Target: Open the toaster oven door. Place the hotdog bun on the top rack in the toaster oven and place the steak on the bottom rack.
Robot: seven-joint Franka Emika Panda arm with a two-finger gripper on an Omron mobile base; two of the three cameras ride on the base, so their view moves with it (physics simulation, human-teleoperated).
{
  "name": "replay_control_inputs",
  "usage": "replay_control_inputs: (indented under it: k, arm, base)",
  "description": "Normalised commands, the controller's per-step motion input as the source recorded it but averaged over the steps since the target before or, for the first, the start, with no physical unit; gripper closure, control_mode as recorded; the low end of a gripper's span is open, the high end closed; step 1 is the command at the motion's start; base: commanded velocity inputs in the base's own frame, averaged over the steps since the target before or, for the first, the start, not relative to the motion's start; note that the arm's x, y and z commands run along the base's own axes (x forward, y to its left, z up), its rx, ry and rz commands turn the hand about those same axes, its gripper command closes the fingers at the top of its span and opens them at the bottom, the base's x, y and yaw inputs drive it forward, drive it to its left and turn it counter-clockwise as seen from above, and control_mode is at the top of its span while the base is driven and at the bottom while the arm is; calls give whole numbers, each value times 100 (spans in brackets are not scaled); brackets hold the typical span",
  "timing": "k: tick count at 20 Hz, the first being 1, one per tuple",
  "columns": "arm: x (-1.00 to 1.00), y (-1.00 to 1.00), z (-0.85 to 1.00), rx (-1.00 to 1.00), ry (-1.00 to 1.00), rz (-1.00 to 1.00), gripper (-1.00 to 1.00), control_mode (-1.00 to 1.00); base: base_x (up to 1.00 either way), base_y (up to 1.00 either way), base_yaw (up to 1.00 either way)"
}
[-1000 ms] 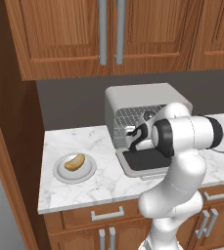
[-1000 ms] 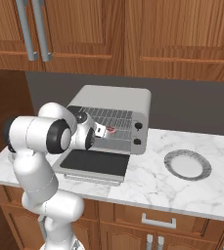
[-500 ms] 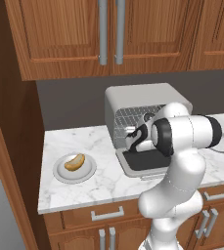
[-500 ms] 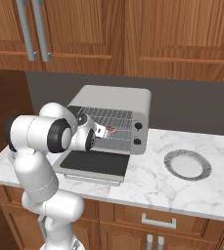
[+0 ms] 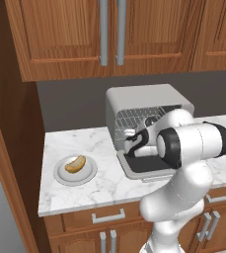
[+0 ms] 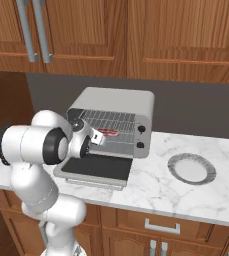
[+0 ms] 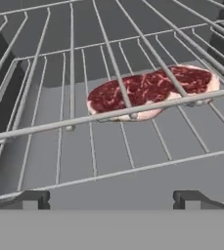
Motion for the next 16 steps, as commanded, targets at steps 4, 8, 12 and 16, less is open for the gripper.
replay_control_inputs:
  k: [4,8,12,16]
  arm:
    - [-33,-11,38,6,0,0,-100,-100]
    - [-32,-22,38,5,2,0,-100,-100]
    - [-30,-26,31,3,4,0,-100,-100]
    - [-17,-27,38,4,7,0,-100,-100]
  base:
    - [0,0,0]
    - [0,0,0]
    - [0,0,0]
    - [0,0,0]
